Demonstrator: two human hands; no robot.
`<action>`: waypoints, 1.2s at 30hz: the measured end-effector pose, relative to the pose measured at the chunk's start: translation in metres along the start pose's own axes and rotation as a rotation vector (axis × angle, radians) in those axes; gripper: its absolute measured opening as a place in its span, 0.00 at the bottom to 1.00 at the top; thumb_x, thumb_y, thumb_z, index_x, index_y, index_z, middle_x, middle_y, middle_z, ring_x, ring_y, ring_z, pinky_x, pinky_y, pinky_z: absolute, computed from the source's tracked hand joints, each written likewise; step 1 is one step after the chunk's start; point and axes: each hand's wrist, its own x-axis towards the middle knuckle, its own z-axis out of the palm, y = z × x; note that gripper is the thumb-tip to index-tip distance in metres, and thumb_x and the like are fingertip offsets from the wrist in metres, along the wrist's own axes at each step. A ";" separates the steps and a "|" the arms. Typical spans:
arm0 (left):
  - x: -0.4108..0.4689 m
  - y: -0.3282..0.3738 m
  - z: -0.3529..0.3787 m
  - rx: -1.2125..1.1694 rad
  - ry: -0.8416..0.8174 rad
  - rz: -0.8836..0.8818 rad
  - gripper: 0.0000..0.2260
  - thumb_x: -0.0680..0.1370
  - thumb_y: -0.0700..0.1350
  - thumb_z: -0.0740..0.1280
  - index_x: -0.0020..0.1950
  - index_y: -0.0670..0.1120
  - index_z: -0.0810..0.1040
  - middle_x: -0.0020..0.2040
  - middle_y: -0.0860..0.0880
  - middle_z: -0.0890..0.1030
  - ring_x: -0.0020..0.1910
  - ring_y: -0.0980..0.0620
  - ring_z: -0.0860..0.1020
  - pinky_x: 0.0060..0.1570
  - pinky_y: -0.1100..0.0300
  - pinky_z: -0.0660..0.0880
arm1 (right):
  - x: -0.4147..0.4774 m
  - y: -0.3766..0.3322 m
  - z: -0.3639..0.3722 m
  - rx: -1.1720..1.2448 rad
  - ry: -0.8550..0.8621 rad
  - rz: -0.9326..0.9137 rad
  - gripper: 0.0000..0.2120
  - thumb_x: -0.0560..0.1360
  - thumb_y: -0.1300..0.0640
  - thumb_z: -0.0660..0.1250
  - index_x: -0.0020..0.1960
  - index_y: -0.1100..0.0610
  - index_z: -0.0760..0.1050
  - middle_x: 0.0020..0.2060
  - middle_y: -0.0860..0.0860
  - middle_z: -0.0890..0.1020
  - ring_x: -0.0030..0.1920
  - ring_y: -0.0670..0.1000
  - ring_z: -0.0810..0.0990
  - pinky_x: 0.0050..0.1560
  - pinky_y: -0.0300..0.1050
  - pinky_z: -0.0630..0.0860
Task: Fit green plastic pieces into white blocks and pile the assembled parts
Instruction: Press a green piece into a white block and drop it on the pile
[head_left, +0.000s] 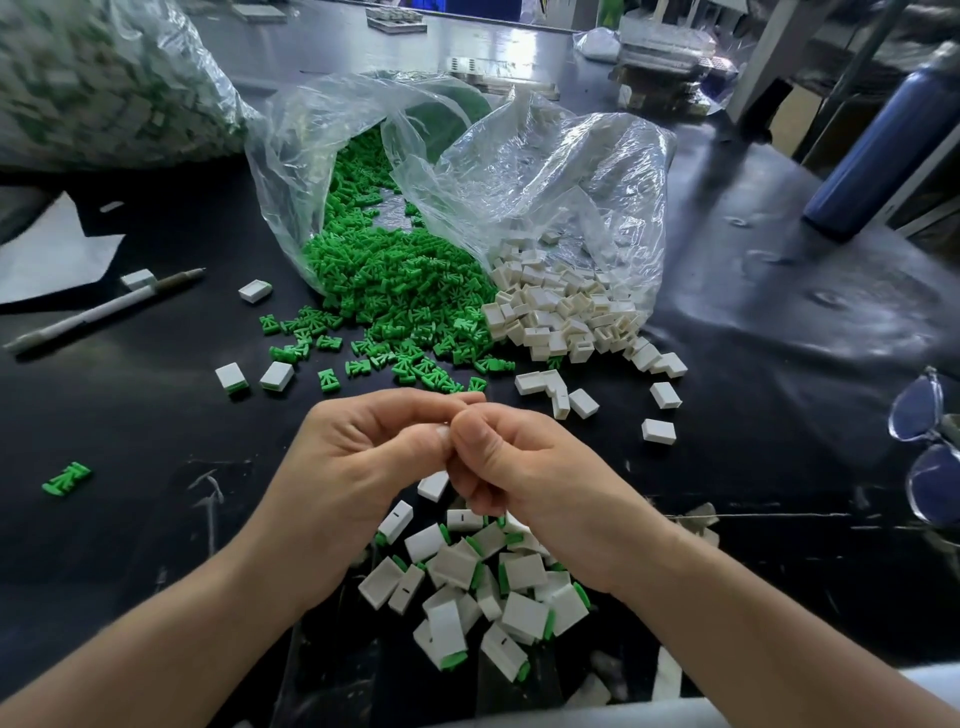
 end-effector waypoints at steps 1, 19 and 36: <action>0.000 0.000 0.000 -0.009 0.000 0.003 0.10 0.62 0.43 0.70 0.43 0.47 0.85 0.48 0.46 0.85 0.45 0.46 0.83 0.42 0.62 0.79 | 0.000 0.001 0.000 0.000 0.003 -0.007 0.12 0.69 0.43 0.57 0.37 0.49 0.73 0.26 0.41 0.72 0.29 0.41 0.69 0.33 0.32 0.67; -0.001 -0.002 -0.002 -0.024 0.012 0.003 0.11 0.61 0.48 0.68 0.39 0.48 0.85 0.48 0.47 0.85 0.49 0.51 0.83 0.44 0.64 0.78 | 0.001 0.002 0.002 -0.109 0.038 -0.007 0.18 0.72 0.45 0.56 0.48 0.57 0.77 0.26 0.40 0.71 0.29 0.39 0.68 0.35 0.33 0.67; -0.001 0.008 0.002 0.127 0.070 -0.011 0.11 0.62 0.48 0.69 0.42 0.49 0.84 0.37 0.45 0.84 0.35 0.54 0.81 0.32 0.67 0.76 | 0.012 -0.005 -0.052 -0.511 0.482 -0.044 0.14 0.73 0.43 0.62 0.43 0.53 0.78 0.33 0.45 0.77 0.36 0.43 0.75 0.42 0.41 0.76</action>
